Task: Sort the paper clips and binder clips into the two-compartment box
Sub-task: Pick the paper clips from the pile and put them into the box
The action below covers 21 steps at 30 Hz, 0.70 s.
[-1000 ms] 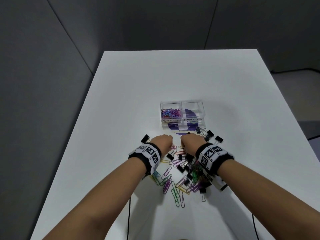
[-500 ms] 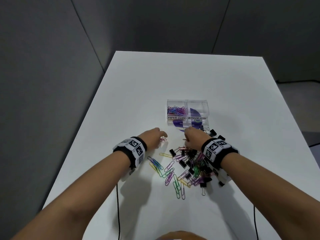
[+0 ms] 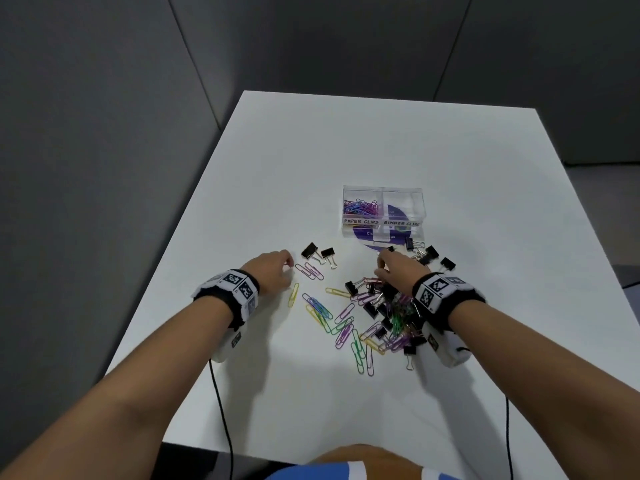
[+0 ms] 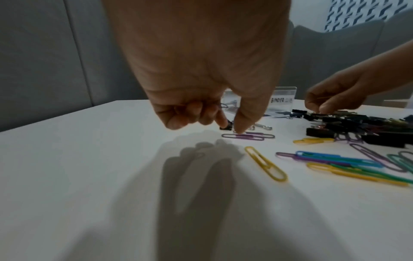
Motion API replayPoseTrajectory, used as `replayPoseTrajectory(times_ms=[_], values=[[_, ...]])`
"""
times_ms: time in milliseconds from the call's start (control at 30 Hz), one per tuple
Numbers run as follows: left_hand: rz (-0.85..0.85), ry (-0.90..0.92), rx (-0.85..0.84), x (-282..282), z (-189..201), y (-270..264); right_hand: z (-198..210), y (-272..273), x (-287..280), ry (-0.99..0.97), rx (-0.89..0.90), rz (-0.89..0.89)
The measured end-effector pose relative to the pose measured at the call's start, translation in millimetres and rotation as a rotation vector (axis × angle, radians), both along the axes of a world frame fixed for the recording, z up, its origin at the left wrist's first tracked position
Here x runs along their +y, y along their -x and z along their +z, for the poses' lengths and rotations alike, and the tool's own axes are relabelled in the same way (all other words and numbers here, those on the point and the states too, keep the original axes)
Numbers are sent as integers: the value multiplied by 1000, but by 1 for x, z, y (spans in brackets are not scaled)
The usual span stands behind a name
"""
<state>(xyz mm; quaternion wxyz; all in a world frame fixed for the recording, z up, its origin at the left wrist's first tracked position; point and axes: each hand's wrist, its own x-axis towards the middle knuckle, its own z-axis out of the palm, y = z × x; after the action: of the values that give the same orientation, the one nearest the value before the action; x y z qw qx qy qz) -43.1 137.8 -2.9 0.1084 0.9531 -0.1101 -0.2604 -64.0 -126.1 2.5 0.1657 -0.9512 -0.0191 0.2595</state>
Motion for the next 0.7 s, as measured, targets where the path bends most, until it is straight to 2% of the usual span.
replayPoseTrajectory(times_ms=[100,233,467,567,700], values=[[-140,-25,-25,-13,2,-1,-2,0,-1,100,11,33],[-273,-104,-49,-31,1,-8,-6,-4,1,123,24,67],[-210,-125,-50,-43,-10,-15,-7,-5,13,114,16,135],[-176,-134,-53,-42,-12,-15,-12,-7,12,111,37,99],[-159,-97,-62,-41,-14,-13,-14,-5,11,99,-28,78]])
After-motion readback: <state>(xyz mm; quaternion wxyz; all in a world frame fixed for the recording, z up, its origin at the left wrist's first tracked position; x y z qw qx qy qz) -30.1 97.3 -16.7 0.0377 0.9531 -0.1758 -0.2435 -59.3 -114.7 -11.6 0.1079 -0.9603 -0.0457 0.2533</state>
